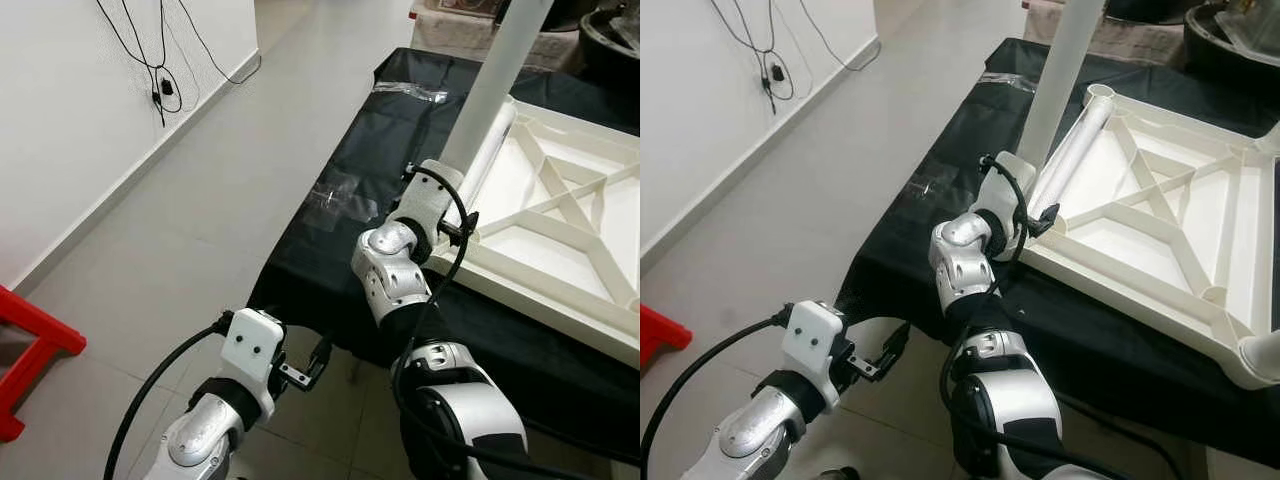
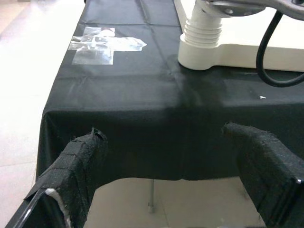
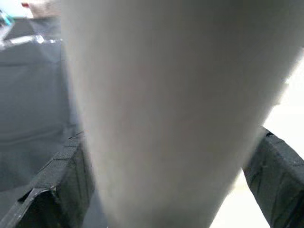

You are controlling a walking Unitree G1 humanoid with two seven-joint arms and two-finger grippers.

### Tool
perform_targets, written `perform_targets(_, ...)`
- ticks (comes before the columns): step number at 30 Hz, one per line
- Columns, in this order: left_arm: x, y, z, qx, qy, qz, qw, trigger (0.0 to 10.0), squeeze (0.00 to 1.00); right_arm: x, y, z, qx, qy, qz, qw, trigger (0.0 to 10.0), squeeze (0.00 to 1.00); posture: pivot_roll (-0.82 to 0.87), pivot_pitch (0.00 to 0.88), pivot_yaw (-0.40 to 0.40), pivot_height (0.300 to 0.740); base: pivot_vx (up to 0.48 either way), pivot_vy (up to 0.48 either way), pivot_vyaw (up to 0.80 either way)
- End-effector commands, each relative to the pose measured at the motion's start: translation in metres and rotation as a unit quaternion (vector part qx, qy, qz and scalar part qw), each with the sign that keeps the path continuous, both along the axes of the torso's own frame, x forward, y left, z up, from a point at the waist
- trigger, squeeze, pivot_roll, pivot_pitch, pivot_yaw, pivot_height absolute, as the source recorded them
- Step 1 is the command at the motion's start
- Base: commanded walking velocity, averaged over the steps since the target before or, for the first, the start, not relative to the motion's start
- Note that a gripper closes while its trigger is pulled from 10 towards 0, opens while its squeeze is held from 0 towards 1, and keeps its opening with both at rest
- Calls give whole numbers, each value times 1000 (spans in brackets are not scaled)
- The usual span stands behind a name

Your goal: Building children table

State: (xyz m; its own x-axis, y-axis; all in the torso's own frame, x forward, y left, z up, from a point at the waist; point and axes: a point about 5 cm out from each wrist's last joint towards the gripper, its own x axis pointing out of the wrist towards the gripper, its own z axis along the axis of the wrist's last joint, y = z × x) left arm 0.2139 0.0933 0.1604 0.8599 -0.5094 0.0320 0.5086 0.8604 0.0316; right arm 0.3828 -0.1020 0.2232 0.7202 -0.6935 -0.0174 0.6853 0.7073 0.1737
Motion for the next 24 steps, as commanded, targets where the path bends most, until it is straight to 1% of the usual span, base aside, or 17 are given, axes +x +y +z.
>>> perform_targets(1, -1, -1, -5, 4, 8, -3, 1000, 10000, 0, -2, 0, -3, 9, -5, 2, 1000, 10000, 1000, 141, 158, -39, 740, 0, 0, 0)
perform_targets(2, -1, -1, -6, 5, 8, -3, 1000, 10000, 0, -5, 1, -1, 8, -15, 16, 1000, 10000, 0, 143, 152, -40, 740, 0, 0, 0)
perform_targets(4, -1, -1, -7, 6, 9, -2, 1000, 10000, 0, -8, 0, -2, 5, -23, 33, 999, 10000, 0, 144, 147, -40, 740, 0, 0, 0)
perform_targets(6, 0, 0, -8, 7, 9, -1, 1000, 10000, 0, -14, 0, -6, 7, -25, 70, 997, 10000, 0, 138, 139, -38, 740, 0, 0, 0)
perform_targets(7, 0, 0, -8, 7, 9, -1, 1000, 10000, 0, -14, 0, -6, 7, -25, 70, 997, 10000, 0, 138, 139, -38, 740, 0, 0, 0)
perform_targets(10, 2, 2, -10, 10, 10, -2, 1000, 10000, 0, -21, 0, -11, -5, -24, 95, 995, 10000, 0, 131, 129, -35, 740, 0, 0, 0)
perform_targets(11, 4, 2, -11, 12, 9, -2, 1000, 10000, 0, -24, 0, -15, -9, -21, 121, 992, 10000, 0, 127, 115, -33, 740, 0, 0, 0)
perform_targets(14, 7, 5, -13, 16, 8, -3, 1000, 10000, 0, -35, -1, -30, -3, -9, 201, 980, 10000, 0, 128, 100, -31, 740, 0, 0, 0)
perform_targets(15, 8, 6, -13, 17, 7, -2, 1000, 10000, 0, -38, -2, -34, -2, -6, 214, 977, 10000, 0, 128, 98, -30, 740, 0, 0, 0)
perform_targets(18, 9, 6, -13, 18, 7, -2, 1000, 10000, 0, -40, -3, -35, -2, -4, 221, 975, 10000, 0, 128, 98, -30, 740, 0, 0, 0)
perform_targets(19, 10, 7, -14, 18, 7, -2, 1000, 10000, 0, -44, -3, -39, -2, -5, 242, 970, 10000, 0, 125, 89, -30, 740, 0, 0, 0)
perform_targets(20, 11, 8, -15, 19, 8, -1, 1000, 10000, 0, -51, -5, -43, -17, -5, 270, 963, 10000, 0, 123, 85, -29, 740, 0, 0, 0)
perform_targets(21, 11, 8, -15, 19, 8, -1, 1000, 10000, 0, -51, -5, -43, -17, -5, 270, 963, 10000, 0, 123, 85, -29, 740, 0, 0, 0)
perform_targets(22, 12, 9, -16, 19, 9, 1, 1000, 10000, 0, -57, -7, -48, -22, -6, 296, 955, 10000, 0, 123, 83, -30, 740, 0, 0, 0)
perform_targets(23, 13, 10, -17, 21, 9, 4, 1000, 10000, 0, -65, -9, -53, -41, -7, 332, 942, 10000, 0, 123, 77, -32, 740, 0, 0, 0)
perform_targets(24, 14, 11, -18, 22, 10, 9, 1000, 10000, 0, -74, -12, -59, -47, -7, 356, 933, 10000, 0, 120, 76, -31, 740, 0, 0, 0)
